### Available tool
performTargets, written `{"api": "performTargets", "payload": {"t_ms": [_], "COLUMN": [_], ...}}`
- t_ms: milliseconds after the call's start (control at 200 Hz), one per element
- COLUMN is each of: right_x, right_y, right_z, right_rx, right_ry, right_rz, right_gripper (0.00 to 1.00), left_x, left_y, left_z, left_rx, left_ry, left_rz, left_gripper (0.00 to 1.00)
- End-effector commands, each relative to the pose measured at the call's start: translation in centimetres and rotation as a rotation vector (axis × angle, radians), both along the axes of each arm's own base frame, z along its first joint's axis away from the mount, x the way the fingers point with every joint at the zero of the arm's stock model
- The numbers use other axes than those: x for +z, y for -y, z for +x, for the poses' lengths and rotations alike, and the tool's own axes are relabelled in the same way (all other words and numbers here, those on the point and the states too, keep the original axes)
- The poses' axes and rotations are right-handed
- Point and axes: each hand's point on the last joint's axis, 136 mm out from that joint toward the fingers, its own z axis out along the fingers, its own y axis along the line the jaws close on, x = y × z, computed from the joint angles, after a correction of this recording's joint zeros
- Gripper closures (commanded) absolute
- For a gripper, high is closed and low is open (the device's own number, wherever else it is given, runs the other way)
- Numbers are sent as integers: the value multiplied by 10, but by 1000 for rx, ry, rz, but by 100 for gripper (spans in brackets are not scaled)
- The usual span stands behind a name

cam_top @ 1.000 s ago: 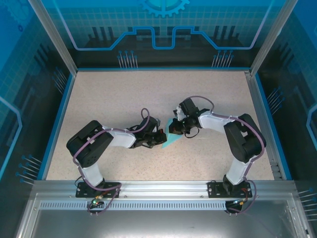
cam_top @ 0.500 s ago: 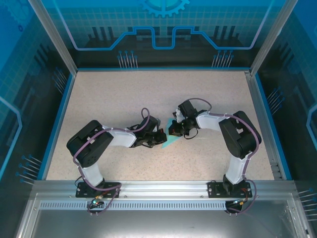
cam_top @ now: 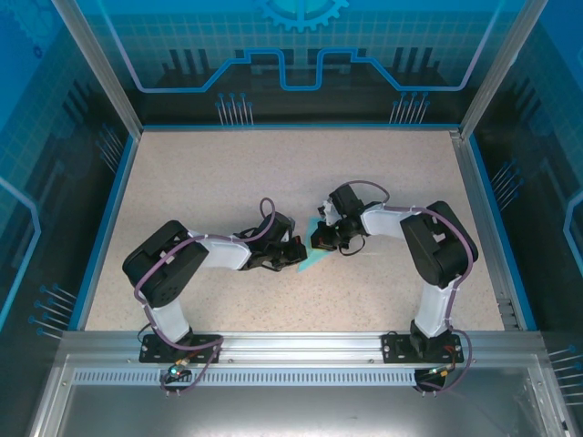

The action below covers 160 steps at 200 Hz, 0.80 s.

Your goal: Fold a paper plane with a square sheet of paper (pick it up from the middle)

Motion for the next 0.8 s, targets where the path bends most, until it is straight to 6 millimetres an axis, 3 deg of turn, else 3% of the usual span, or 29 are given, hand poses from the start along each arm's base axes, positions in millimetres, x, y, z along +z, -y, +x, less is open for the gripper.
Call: {"api": "performTargets", "payload": {"t_ms": [0, 115, 410, 625, 795], "right_x": [10, 21, -4, -17, -15], "right_y": [8, -6, -9, 3, 16], "right_z": [5, -6, -18, -9, 10], "right_rx": [1, 47, 57, 29, -22], "right_ry": [70, 93, 34, 17, 26], "right_rz": [-54, -16, -16, -59, -56], "right_gripper": [98, 98, 98, 98, 98], "left_x": [-50, -51, -51, -52, -54], "left_y": [-36, -35, -34, -35, -37], "left_z": [-39, -39, -38, -40, -44], "left_rx": [12, 11, 7, -2, -19], "left_ry": [-190, -195, -197, -204, -212], "left_rz": [172, 173, 174, 183, 207], "left_gripper": [100, 100, 100, 100, 100]}}
